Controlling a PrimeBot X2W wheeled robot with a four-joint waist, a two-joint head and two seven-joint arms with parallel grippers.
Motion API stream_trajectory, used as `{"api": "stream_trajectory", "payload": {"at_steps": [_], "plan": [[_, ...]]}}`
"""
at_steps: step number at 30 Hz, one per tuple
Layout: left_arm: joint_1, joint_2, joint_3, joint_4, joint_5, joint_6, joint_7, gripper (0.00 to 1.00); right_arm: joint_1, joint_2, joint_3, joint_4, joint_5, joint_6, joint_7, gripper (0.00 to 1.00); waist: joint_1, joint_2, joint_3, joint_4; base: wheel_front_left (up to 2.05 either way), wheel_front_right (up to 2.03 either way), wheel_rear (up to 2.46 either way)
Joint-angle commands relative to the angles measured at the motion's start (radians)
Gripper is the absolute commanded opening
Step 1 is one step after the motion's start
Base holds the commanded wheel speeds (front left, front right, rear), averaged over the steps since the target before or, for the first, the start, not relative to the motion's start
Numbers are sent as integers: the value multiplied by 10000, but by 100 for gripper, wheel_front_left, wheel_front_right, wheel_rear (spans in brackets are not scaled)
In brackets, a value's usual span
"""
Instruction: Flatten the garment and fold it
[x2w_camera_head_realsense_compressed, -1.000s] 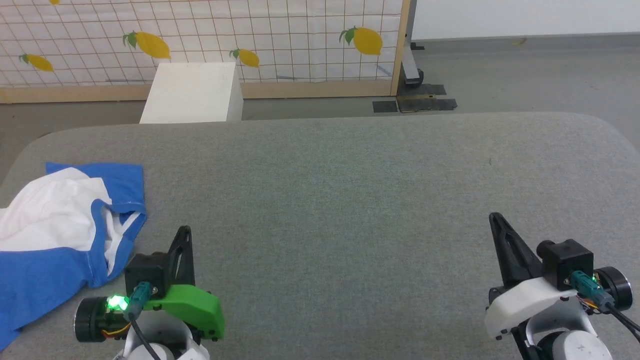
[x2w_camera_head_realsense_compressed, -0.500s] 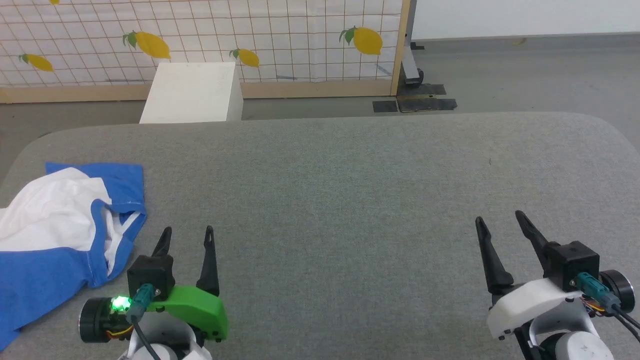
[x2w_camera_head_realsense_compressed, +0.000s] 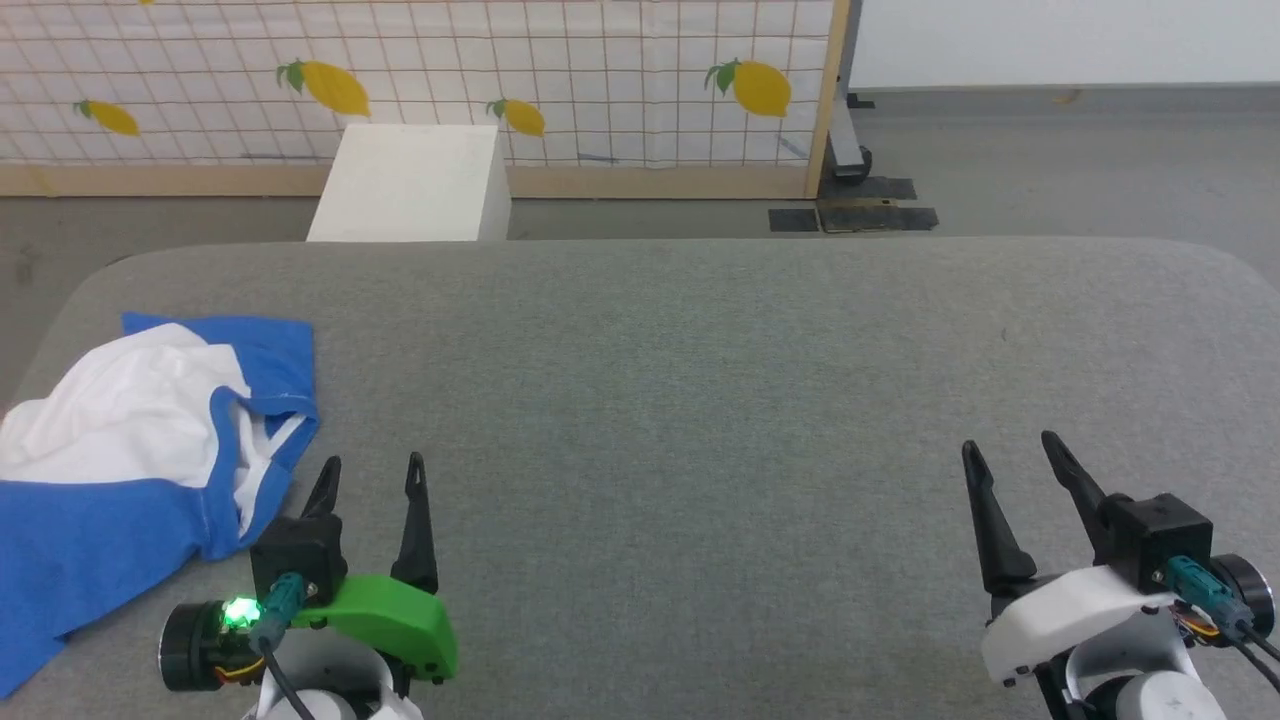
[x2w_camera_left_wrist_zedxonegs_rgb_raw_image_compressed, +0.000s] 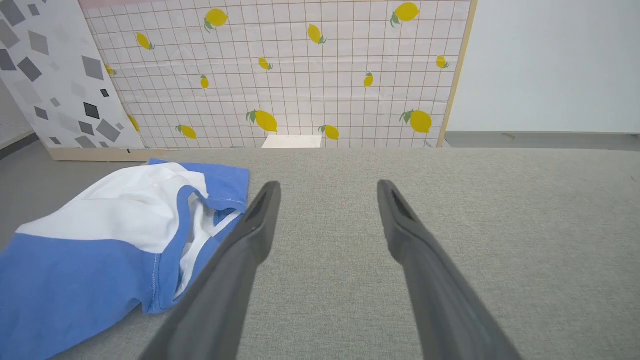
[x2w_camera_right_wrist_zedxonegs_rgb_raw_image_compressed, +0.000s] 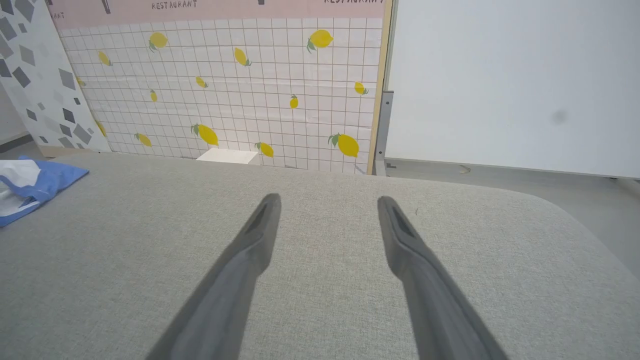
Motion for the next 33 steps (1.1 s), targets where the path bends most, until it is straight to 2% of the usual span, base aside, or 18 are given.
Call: {"api": "stream_trajectory", "payload": {"at_steps": [1,33], "plan": [[116,46,4,39,-121,54,-133,100,180,7,-35,75,81,-3,-120,100,0,0,-33,159,0,0,0],[647,282,98,-35,-704,564,-785,100,431,12,-68,678,662,-7,-784,100,0,0,-206,2910,0,0,0]]}}
